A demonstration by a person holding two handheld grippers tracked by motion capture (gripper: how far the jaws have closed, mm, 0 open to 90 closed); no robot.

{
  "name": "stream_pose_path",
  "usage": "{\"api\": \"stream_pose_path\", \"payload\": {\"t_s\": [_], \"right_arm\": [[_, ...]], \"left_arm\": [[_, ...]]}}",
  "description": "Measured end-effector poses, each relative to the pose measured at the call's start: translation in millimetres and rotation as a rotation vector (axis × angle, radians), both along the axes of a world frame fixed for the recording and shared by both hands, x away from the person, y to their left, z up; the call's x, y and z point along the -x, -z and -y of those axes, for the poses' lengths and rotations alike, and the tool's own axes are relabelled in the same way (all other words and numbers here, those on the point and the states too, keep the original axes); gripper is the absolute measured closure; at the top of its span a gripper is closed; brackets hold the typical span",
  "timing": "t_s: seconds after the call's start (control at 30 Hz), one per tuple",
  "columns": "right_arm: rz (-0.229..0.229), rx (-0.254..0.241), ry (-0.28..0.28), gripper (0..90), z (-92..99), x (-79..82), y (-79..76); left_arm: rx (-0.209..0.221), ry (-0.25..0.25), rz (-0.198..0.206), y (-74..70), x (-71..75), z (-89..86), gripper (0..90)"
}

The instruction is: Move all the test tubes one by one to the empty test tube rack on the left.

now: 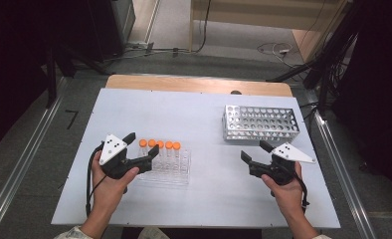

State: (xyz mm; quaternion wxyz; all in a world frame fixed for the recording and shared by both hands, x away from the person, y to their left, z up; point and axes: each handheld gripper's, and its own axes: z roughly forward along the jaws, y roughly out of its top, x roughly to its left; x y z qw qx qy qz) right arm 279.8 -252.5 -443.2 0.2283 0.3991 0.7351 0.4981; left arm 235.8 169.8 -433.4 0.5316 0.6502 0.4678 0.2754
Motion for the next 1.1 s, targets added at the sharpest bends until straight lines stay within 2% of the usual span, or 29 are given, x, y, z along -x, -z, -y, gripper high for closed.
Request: {"api": "stream_pose_path", "payload": {"t_s": [0.47, 0.83, 1.1], "right_arm": [[0.003, -0.006, 0.055, 18.9, 23.0, 5.8, -1.4], [-0.003, -0.010, 0.108, 18.5, 43.2, 9.9, -1.6], [-0.008, -0.009, 0.141, 18.3, 55.9, 12.8, -1.3]], "left_arm": [[-0.002, -0.057, -0.003, 6.8, 10.6, -23.5, 14.6], [-0.019, -0.113, -0.043, 20.6, 15.2, -50.2, 14.6], [-0.038, -0.147, -0.055, 24.7, 16.6, -60.7, 14.8]]}}
